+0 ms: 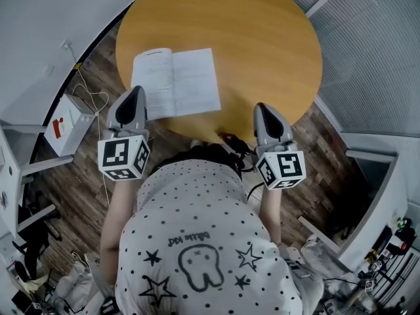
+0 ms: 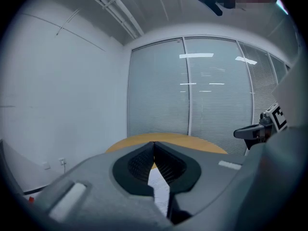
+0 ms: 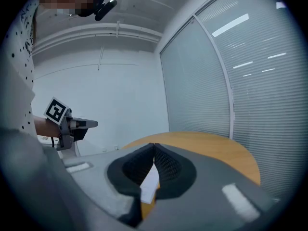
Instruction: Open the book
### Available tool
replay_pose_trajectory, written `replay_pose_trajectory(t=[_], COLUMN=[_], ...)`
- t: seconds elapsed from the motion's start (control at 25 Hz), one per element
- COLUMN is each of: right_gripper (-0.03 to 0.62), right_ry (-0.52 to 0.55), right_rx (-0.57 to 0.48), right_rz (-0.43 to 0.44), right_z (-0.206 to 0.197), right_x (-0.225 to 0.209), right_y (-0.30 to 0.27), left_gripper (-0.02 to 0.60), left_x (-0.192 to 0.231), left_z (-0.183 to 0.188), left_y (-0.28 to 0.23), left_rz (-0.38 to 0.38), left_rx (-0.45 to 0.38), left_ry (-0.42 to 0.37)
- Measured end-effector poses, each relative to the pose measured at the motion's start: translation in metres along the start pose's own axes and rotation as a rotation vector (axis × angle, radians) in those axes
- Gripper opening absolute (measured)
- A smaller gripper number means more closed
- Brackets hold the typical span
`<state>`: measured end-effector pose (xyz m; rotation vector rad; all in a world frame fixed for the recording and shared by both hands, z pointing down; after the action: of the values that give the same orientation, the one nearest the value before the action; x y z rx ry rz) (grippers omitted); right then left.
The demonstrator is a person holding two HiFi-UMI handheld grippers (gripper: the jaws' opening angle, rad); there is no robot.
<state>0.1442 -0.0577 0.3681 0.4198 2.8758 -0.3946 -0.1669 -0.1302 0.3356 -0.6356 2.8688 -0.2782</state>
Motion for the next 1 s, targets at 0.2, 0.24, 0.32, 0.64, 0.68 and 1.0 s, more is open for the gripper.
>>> replay_pose_trajectory(t=[0.2, 0.24, 0.32, 0.64, 0.68, 1.0], right_gripper=[0.005, 0.004, 0.005, 0.005, 0.005, 0.005], right_ry=[0.025, 0.027, 0.026, 0.003, 0.007, 0.002], right_rx=[-0.01, -0.012, -0.016, -0.018, -0.014, -0.001], right_rz=[0.017, 0.014, 0.009, -0.001, 0.001, 0.015], right_z=[0.01, 0.011, 0.013, 0.017, 0.017, 0.018], right_x=[0.006, 0.005, 0.003, 0.004, 0.005, 0.01], right_y=[0.001, 0.001, 0.0, 0.001, 0.0, -0.008], left_gripper=[0.011, 0.011, 0.011, 0.011, 0.011, 0.011], left_x=[-0.005, -0.005, -0.006, -0.011, -0.01, -0.002], left_z=[0.01, 0.012, 0.014, 0.035, 0.038, 0.038], left_y=[0.001, 0.001, 0.002, 0.027, 0.03, 0.048], left_rz=[-0.015, -0.014, -0.009, -0.015, -0.015, -0.002], left_rx=[-0.028, -0.034, -0.043, -0.102, -0.109, -0.131], left_ry=[-0.031, -0.034, -0.031, -0.022, -0.02, -0.027])
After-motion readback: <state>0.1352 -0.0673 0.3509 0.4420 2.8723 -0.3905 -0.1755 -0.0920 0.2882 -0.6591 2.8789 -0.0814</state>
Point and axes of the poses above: the fingertips, and each gripper's own axes: y backward along the fingers, x to its left, z out of its top, the point moved 5 cm from there along y, backward along the fingers, and after that the axes turned 8 degrees about -y, right-handed, at the moved point
